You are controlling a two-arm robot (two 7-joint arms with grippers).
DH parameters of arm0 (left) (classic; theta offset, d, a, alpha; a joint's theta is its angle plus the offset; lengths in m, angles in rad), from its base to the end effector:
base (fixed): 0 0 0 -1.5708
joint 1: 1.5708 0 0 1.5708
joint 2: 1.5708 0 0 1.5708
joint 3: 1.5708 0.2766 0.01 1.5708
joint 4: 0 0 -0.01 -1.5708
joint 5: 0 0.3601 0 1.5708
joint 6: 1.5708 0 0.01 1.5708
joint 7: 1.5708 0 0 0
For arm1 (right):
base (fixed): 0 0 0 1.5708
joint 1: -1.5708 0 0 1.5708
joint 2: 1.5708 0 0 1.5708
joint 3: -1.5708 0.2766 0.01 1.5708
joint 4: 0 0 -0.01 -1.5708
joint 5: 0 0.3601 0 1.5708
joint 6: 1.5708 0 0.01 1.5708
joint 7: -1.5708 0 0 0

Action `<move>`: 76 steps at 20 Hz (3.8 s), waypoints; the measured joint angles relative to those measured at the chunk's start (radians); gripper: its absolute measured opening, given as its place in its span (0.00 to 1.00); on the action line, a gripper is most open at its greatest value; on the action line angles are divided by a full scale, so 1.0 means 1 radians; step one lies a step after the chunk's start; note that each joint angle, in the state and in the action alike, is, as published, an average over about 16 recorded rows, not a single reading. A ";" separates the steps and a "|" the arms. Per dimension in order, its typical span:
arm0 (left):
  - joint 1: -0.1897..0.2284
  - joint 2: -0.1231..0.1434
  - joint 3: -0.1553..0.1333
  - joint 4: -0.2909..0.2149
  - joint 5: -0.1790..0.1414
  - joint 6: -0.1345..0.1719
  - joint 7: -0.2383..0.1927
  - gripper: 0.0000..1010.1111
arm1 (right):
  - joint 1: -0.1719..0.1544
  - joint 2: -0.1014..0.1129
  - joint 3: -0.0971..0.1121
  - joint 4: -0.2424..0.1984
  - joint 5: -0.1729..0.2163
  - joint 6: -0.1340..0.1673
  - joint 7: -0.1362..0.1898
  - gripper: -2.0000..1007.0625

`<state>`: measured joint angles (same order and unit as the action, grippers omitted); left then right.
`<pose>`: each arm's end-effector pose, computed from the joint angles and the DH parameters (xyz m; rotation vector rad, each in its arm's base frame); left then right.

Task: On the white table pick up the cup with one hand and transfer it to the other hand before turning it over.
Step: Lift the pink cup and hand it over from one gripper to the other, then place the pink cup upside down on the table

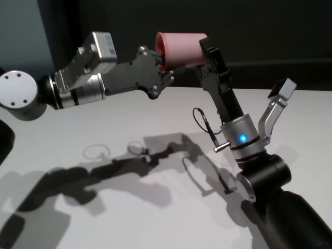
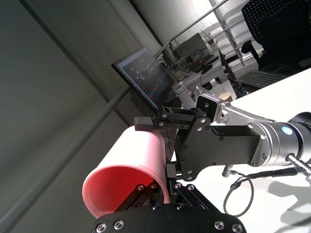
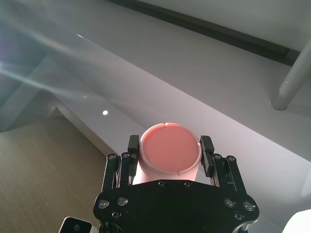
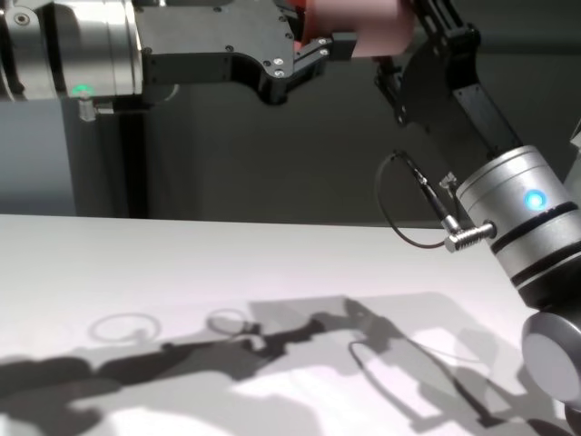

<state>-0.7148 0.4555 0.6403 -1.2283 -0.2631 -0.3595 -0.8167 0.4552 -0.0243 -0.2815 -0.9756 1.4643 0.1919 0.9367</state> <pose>0.5165 -0.0112 -0.1590 0.1580 -0.6115 0.3101 0.4830 0.1000 -0.3093 1.1186 0.8470 -0.2911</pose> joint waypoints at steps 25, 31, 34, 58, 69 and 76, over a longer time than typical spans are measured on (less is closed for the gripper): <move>0.000 0.000 0.000 0.000 0.001 0.001 0.000 0.60 | 0.001 -0.001 0.000 0.001 -0.001 0.001 0.002 0.73; 0.003 0.001 -0.002 -0.002 0.001 0.001 0.002 0.81 | 0.001 -0.001 0.000 0.001 -0.001 0.001 0.002 0.73; 0.007 0.002 -0.005 -0.005 0.001 0.000 0.004 0.88 | 0.001 -0.001 0.000 0.001 -0.001 0.001 0.002 0.73; 0.153 0.105 -0.088 -0.143 0.005 0.055 0.103 0.99 | 0.001 -0.001 0.000 0.001 -0.001 0.001 0.001 0.73; 0.324 0.143 -0.198 -0.270 0.072 0.170 0.366 0.99 | 0.001 -0.001 0.000 0.001 -0.001 0.001 0.001 0.73; 0.419 0.115 -0.275 -0.321 0.088 0.256 0.519 0.99 | 0.001 -0.001 0.000 0.001 -0.001 0.001 0.001 0.73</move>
<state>-0.2958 0.5708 0.3654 -1.5497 -0.1746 -0.1035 -0.2975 0.4558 -0.0250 -0.2813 -0.9748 1.4635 0.1931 0.9379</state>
